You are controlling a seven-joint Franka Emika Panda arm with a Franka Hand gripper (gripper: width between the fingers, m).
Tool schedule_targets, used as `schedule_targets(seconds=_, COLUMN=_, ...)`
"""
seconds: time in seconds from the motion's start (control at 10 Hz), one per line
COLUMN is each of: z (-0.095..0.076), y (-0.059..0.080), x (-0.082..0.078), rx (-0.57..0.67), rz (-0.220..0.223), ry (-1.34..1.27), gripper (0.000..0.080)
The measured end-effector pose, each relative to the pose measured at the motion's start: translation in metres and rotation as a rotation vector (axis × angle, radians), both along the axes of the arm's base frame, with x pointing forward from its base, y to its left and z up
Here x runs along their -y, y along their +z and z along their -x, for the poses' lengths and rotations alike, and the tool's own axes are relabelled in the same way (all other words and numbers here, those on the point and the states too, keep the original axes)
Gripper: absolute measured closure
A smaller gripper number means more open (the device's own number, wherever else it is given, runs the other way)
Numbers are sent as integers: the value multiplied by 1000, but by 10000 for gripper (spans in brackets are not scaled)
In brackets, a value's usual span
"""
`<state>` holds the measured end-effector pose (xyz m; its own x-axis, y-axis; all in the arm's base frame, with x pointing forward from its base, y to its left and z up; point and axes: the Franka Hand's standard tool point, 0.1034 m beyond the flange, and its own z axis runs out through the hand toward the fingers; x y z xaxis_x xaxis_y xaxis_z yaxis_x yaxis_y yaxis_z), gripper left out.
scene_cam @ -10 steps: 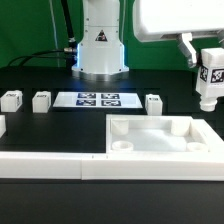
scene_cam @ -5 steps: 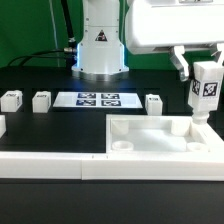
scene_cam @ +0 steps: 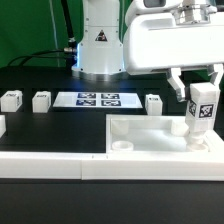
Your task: Assemble square table
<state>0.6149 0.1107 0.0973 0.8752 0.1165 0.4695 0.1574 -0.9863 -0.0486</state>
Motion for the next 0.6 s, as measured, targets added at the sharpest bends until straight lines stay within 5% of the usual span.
schedule_targets(seconds=0.6, z=3, y=-12, x=-2, rx=-9, rz=0, ry=1, gripper=509)
